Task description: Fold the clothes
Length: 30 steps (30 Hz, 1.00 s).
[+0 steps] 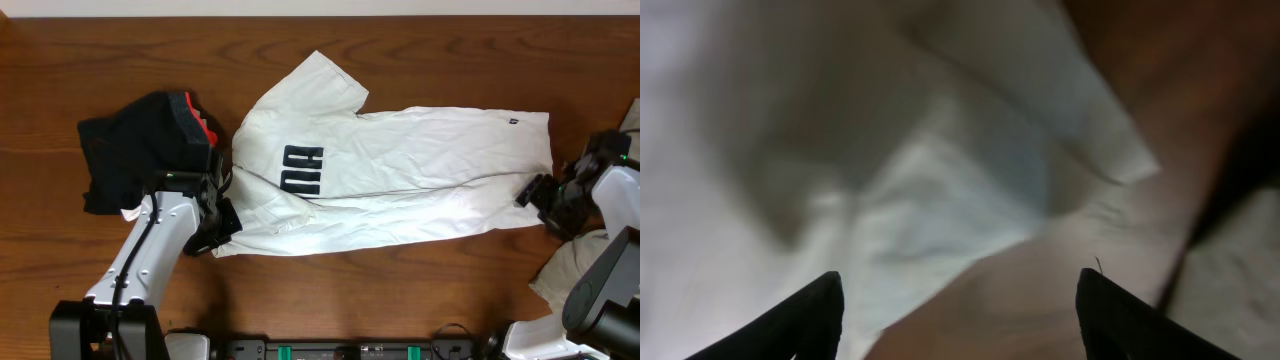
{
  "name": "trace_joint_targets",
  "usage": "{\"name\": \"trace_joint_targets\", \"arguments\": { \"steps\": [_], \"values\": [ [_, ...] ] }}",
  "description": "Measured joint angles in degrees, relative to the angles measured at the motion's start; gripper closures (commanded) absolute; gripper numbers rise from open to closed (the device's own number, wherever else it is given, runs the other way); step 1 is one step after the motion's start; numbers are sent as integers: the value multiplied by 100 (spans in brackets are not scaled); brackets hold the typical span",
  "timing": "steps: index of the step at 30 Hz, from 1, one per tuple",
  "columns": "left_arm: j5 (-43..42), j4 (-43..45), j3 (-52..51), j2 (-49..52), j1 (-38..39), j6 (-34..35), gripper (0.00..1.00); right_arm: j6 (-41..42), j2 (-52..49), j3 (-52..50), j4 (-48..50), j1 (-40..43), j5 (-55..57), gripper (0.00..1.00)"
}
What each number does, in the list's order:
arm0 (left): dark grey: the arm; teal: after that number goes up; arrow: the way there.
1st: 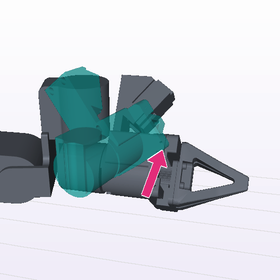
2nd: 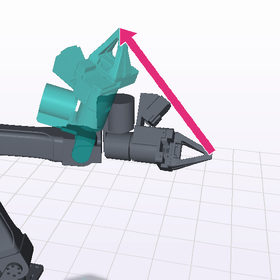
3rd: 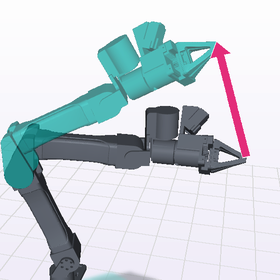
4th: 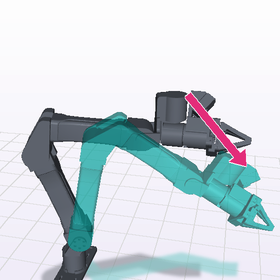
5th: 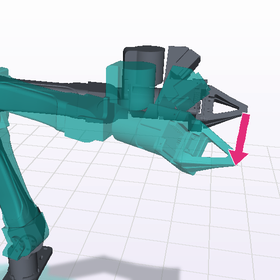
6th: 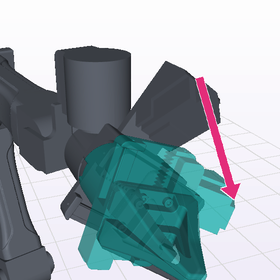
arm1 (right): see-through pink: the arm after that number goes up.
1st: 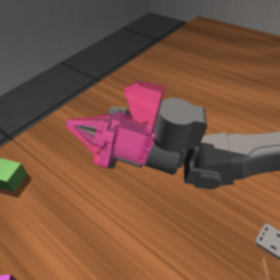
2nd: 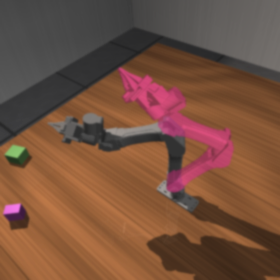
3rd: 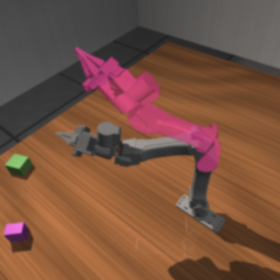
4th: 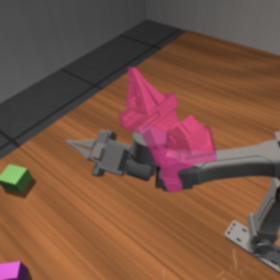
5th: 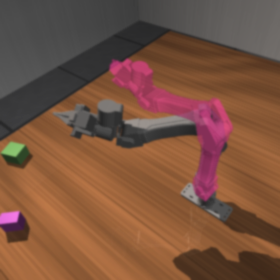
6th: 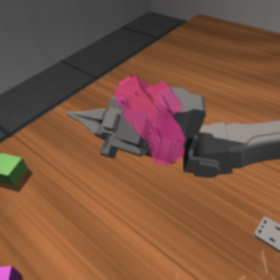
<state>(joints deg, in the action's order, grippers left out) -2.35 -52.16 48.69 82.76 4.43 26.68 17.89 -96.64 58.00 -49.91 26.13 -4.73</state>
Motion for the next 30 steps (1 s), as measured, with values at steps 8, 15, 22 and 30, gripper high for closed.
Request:
{"name": "trace_joint_targets", "arguments": {
  "steps": [8, 15, 22, 30],
  "values": [
    [2, 0, 0, 0, 0, -17, 94, 407, -7, -614, 782, 52, 435, 72],
    [7, -61, 0, 0, 0, -72, 94, 540, -7, -595, 708, 328, 664, 99],
    [46, -138, 0, 0, 0, -107, 94, 507, -7, -142, 437, 911, 262, 52],
    [87, -127, 0, 0, 0, -120, 94, 302, -7, -118, 407, 791, -382, 45]
  ]
}}
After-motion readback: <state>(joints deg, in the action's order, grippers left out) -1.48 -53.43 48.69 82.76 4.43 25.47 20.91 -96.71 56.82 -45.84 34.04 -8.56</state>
